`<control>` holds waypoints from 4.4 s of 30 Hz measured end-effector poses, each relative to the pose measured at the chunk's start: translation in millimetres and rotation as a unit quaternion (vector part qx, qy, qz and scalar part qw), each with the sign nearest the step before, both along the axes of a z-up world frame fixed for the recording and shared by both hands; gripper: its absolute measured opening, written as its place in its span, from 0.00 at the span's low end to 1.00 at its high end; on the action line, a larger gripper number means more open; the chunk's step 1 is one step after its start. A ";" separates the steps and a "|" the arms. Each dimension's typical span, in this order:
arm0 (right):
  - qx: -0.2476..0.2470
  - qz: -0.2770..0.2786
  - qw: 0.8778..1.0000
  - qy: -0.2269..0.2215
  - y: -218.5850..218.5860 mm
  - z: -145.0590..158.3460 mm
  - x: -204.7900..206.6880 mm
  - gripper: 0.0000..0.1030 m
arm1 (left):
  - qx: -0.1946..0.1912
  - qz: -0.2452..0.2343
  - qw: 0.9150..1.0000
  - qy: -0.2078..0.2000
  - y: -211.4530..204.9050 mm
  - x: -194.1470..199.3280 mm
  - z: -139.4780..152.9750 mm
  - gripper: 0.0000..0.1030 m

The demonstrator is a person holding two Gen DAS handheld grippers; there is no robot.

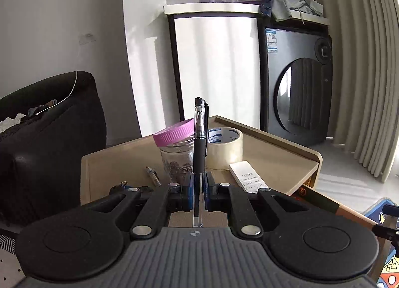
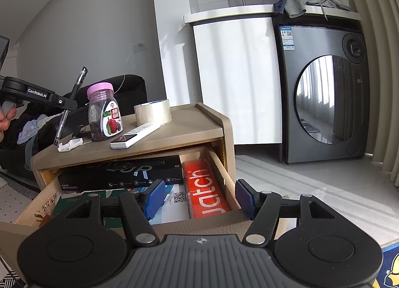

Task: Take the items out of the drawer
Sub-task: 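Lift the black pen out with the left tool over the nightstand top, then lower the pen onto the nightstand top and open the left tool, then push the lower drawer front closed with the right tool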

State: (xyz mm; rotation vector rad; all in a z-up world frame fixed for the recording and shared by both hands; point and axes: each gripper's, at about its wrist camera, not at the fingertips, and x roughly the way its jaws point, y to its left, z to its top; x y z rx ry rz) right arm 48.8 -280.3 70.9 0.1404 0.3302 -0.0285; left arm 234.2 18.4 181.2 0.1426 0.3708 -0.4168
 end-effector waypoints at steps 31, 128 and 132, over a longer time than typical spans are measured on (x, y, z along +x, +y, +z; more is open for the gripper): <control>-0.016 0.006 1.000 0.000 12.2 -0.7 -1.5 0.64 | -0.026 0.142 0.989 0.012 -2.8 70.6 -35.8 0.26; -0.023 0.033 0.998 -0.040 50.7 -20.5 -111.7 0.67 | -0.010 0.216 0.971 -0.098 -49.8 -294.9 -77.3 1.00; -0.025 0.032 0.998 -0.037 53.8 -27.7 -112.5 0.67 | -0.011 0.215 0.972 -0.096 -48.2 -304.8 -85.0 1.00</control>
